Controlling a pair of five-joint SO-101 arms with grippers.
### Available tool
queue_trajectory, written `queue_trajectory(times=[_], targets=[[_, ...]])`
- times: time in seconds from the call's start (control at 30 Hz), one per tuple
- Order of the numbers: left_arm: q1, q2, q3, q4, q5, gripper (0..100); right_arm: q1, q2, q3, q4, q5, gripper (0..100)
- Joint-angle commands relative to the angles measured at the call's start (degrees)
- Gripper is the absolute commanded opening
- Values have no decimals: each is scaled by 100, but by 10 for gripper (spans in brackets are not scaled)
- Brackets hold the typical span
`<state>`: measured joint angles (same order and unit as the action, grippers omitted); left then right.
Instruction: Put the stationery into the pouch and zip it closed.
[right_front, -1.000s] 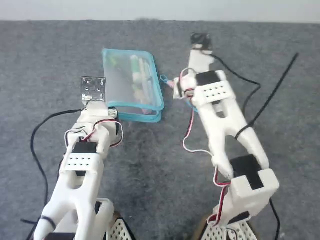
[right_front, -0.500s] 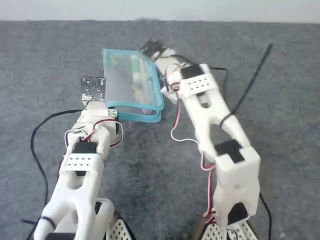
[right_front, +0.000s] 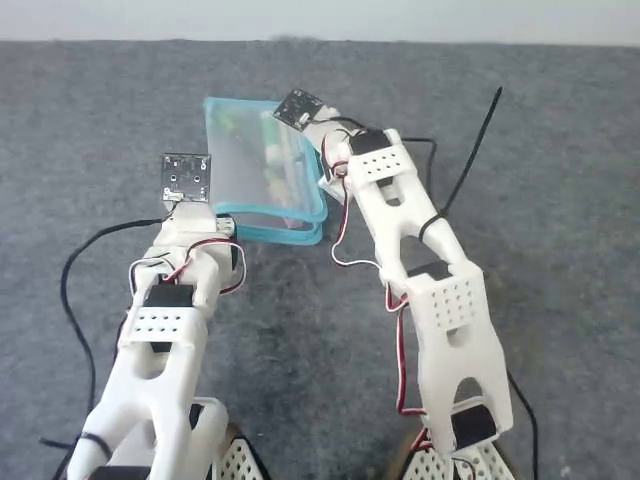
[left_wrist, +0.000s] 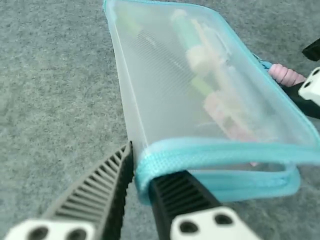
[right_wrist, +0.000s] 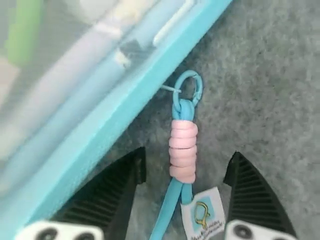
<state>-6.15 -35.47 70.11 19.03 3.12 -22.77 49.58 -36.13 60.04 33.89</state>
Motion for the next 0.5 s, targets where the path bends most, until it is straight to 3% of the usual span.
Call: queue_trajectory(times=[0.0, 0.1, 0.27, 0.47], targets=[[70, -44, -127, -141, 18, 12, 136, 13, -492, 84, 26, 258], [70, -44, -127, -141, 18, 12, 171, 84, -580, 321, 26, 207], [70, -35, -127, -141, 35, 12, 233, 48, -800, 980, 18, 1], [70, -35, -119, -149, 35, 12, 295, -31, -1055, 1842, 9, 8]])
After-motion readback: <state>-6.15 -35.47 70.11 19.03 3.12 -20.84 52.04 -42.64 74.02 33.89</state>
